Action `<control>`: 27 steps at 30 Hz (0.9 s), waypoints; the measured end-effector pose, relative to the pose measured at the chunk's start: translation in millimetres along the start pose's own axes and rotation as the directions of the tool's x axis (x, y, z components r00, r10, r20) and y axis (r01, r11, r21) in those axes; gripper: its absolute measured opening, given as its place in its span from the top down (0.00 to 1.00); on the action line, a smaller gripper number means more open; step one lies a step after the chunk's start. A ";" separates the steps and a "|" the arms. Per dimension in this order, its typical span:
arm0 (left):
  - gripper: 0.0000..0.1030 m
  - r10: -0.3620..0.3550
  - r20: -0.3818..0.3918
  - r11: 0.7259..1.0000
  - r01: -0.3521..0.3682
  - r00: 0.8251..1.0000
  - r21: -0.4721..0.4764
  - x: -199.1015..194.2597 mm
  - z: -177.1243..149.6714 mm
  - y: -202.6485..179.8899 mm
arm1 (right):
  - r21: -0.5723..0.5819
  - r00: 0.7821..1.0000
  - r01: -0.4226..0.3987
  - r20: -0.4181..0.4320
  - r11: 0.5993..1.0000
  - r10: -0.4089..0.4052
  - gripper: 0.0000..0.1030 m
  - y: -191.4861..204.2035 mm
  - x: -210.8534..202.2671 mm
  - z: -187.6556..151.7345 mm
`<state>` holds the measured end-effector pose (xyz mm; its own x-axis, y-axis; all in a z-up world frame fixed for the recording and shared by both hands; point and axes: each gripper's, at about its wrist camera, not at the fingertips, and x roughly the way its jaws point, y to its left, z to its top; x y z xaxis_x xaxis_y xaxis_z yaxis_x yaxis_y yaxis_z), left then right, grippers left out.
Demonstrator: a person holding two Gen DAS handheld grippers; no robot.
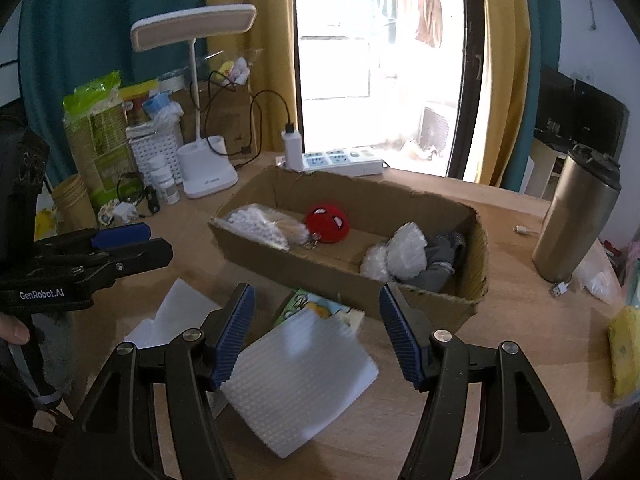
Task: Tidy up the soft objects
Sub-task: 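Move both tools back to the white paper towels beside the box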
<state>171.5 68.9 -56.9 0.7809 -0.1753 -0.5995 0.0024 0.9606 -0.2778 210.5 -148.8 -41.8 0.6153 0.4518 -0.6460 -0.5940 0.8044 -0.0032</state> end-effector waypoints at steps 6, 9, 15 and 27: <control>0.26 0.007 -0.011 1.000 -0.007 1.000 -0.018 -5.6 -13.6 9.5 | 0.001 1.000 -0.001 -0.012 1.000 0.001 0.34 6.7 0.9 -8.1; 0.26 0.011 -0.025 1.000 -0.011 1.000 -0.019 -4.5 -22.1 9.6 | 0.004 1.000 -0.004 -0.029 1.000 0.004 0.34 8.7 4.2 -15.0; 0.26 -0.004 -0.069 1.000 0.003 0.998 -0.022 2.9 -39.2 4.8 | 0.022 0.998 -0.001 -0.068 1.000 0.002 0.34 5.6 12.7 -30.5; 0.26 0.059 -0.187 0.998 -0.054 0.980 0.033 32.9 -61.2 -5.0 | 0.064 0.993 0.004 -0.114 0.998 0.004 0.34 -6.7 28.2 -45.4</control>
<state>158.9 45.1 -121.2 0.6487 -0.1552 -0.7450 -0.0190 0.9754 -0.2197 208.3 -159.0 -94.6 0.5499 0.4076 -0.7290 -0.5576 0.8290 0.0429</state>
